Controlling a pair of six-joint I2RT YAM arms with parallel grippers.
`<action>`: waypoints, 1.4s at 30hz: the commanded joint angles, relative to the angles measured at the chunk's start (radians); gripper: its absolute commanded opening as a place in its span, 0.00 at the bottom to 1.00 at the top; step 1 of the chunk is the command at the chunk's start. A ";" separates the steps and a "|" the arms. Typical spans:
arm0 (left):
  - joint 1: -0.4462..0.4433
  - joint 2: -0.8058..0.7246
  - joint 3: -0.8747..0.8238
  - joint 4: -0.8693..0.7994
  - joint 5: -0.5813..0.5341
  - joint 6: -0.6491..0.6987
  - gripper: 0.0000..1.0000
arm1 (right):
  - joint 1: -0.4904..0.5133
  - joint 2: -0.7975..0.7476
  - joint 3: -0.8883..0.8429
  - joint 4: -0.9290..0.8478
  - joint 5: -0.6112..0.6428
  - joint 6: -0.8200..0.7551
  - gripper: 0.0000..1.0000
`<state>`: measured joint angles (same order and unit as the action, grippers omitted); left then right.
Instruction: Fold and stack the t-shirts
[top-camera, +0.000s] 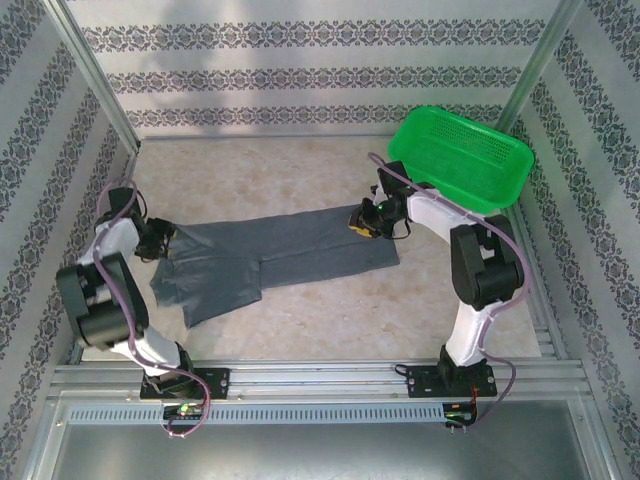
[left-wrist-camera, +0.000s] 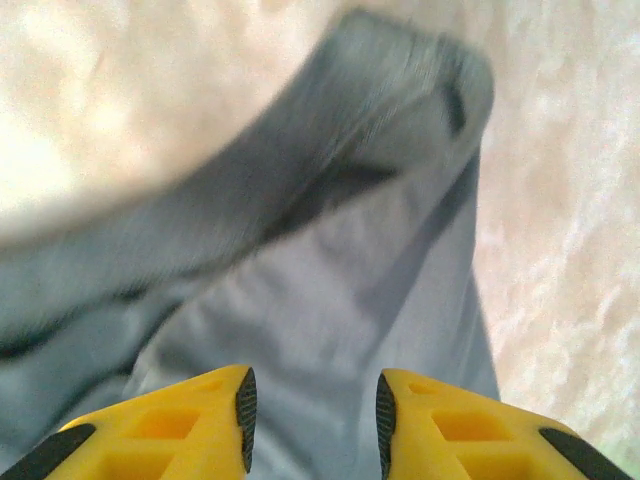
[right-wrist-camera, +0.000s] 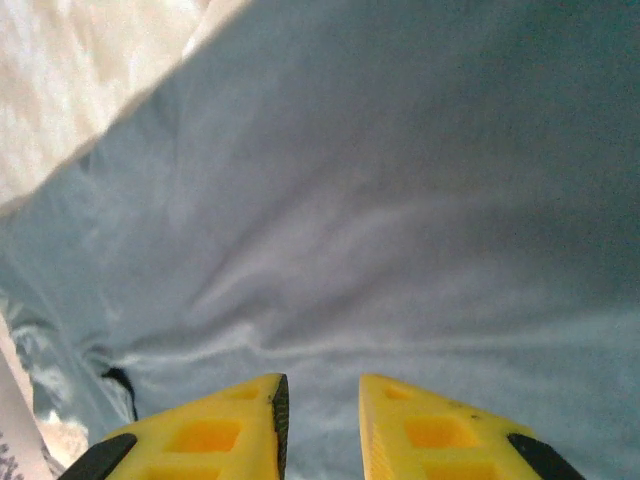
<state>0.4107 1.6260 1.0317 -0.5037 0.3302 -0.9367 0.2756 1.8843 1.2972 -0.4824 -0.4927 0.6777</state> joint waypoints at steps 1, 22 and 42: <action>0.022 0.126 0.094 0.088 0.051 0.111 0.37 | -0.020 0.083 0.102 -0.039 0.039 -0.035 0.27; 0.015 0.156 0.249 -0.107 -0.032 0.225 0.53 | -0.076 0.213 0.310 -0.228 0.125 -0.090 0.27; -0.072 -0.449 -0.349 -0.287 -0.290 -0.051 0.51 | 0.056 -0.142 0.048 -0.014 -0.147 -0.113 0.38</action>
<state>0.2859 1.1732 0.6628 -0.8143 0.0700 -1.0039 0.3336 1.7794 1.3769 -0.5301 -0.5865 0.5533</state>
